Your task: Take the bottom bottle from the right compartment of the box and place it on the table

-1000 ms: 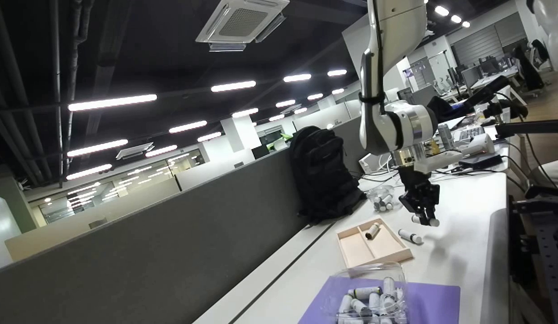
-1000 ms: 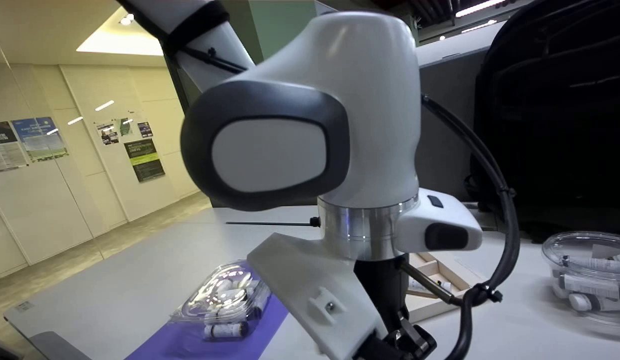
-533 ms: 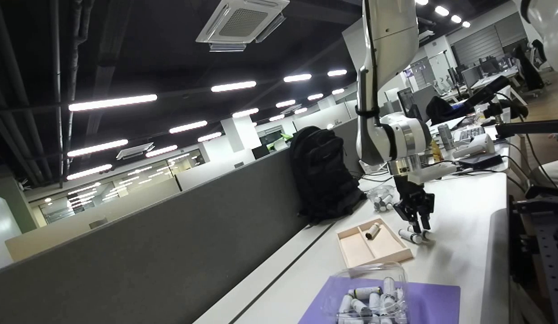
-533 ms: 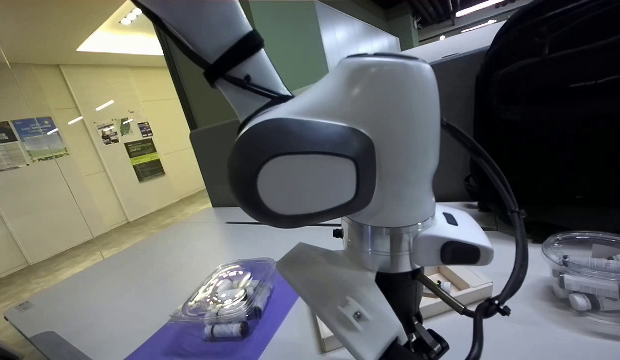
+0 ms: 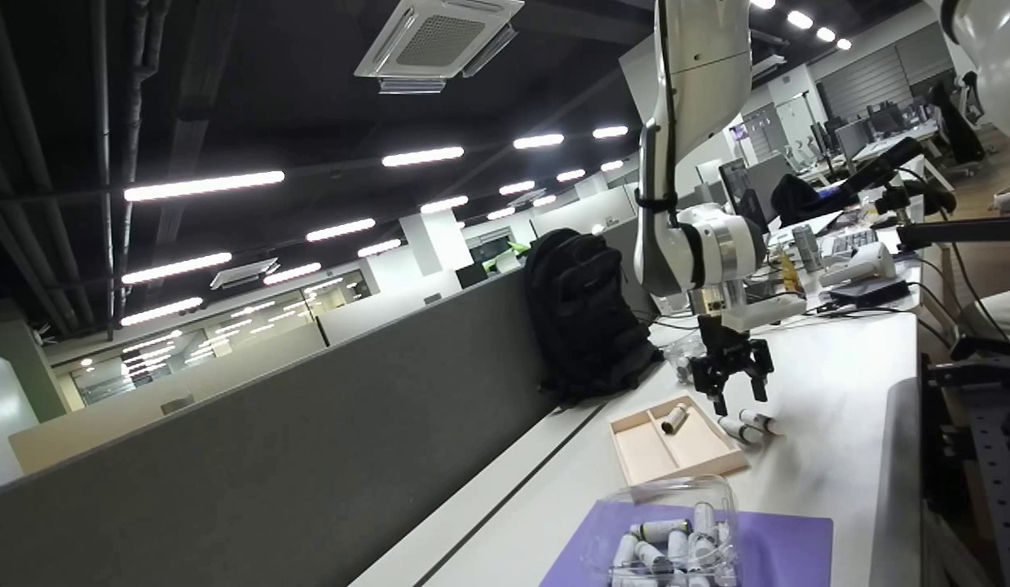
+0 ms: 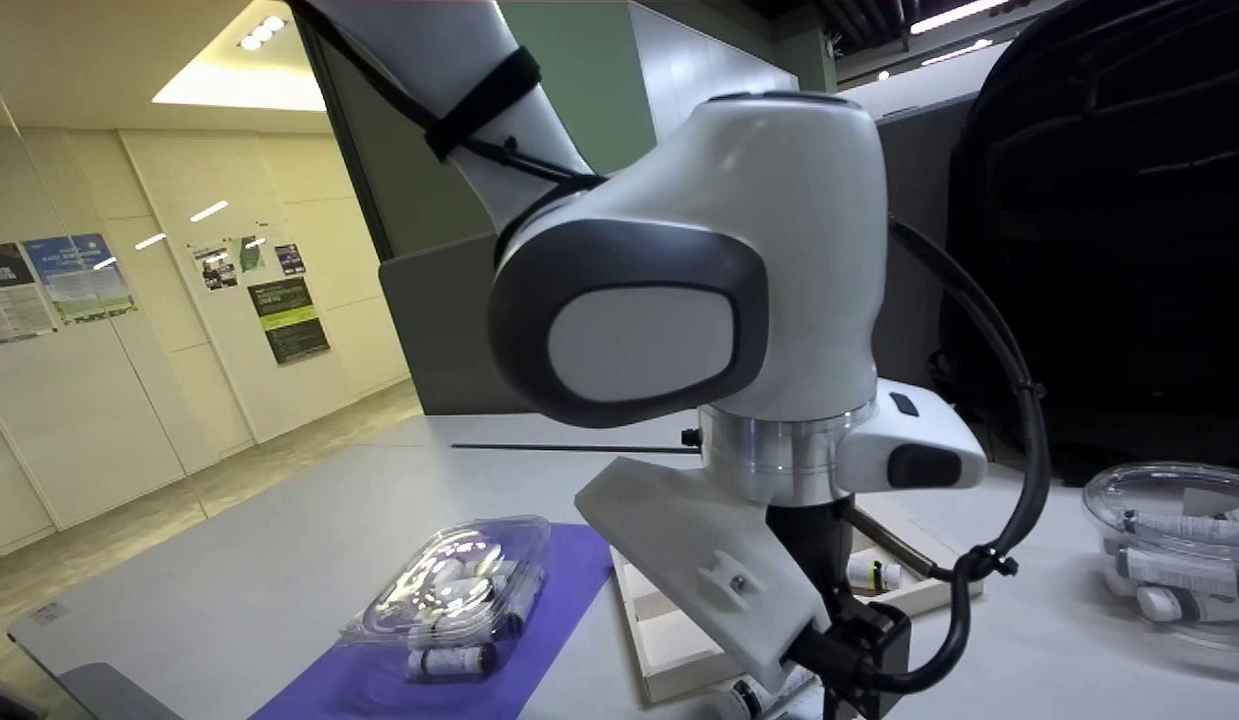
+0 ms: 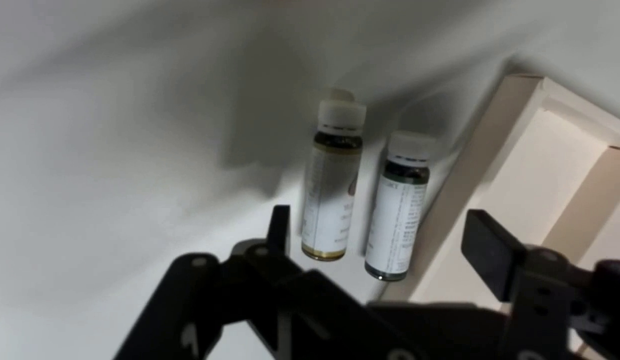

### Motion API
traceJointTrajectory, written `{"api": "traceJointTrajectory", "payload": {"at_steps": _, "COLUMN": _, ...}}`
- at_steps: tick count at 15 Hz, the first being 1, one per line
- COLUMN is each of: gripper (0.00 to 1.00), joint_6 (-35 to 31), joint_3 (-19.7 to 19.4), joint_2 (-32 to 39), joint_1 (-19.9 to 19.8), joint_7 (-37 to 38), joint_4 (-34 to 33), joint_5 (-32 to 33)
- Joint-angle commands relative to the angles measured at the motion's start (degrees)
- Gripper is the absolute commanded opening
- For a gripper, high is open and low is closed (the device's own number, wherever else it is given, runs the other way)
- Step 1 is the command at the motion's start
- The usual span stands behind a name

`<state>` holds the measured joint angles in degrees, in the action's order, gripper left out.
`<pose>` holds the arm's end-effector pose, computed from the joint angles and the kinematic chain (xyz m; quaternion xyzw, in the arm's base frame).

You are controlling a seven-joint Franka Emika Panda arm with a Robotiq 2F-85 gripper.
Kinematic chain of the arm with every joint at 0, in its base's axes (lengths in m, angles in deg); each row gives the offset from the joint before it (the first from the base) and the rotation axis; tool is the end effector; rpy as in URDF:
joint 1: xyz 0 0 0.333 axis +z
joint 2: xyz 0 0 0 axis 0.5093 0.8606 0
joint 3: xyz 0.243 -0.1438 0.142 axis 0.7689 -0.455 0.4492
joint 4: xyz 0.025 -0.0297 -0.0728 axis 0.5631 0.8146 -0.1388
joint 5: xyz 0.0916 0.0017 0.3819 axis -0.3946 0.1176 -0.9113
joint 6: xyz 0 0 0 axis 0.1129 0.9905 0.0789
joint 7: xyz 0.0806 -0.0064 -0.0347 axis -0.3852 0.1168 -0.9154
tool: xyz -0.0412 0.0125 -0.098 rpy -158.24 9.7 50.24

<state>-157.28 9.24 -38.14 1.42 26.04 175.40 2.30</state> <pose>0.4219 -0.2551 0.1365 -0.9669 0.2383 -0.0215 0.0885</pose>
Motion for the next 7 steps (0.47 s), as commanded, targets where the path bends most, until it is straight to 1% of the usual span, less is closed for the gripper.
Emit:
{"api": "traceJointTrajectory", "payload": {"at_steps": 1, "gripper": 1.00, "joint_6": 3.32, "joint_3": -0.31, "joint_2": -5.56, "joint_1": 0.60, "joint_7": 3.02, "joint_4": 1.65, "joint_5": 1.01}}
{"api": "traceJointTrajectory", "payload": {"at_steps": 4, "gripper": 1.00, "joint_6": 6.61, "joint_3": -2.56, "joint_2": -10.23, "joint_1": 3.02, "joint_7": 6.10, "joint_4": 2.64, "joint_5": 2.34}}
{"api": "traceJointTrajectory", "payload": {"at_steps": 7, "gripper": 1.00, "joint_6": 6.79, "joint_3": -5.66, "joint_2": -15.07, "joint_1": 6.37, "joint_7": 10.29, "joint_4": 3.89, "joint_5": 5.11}}
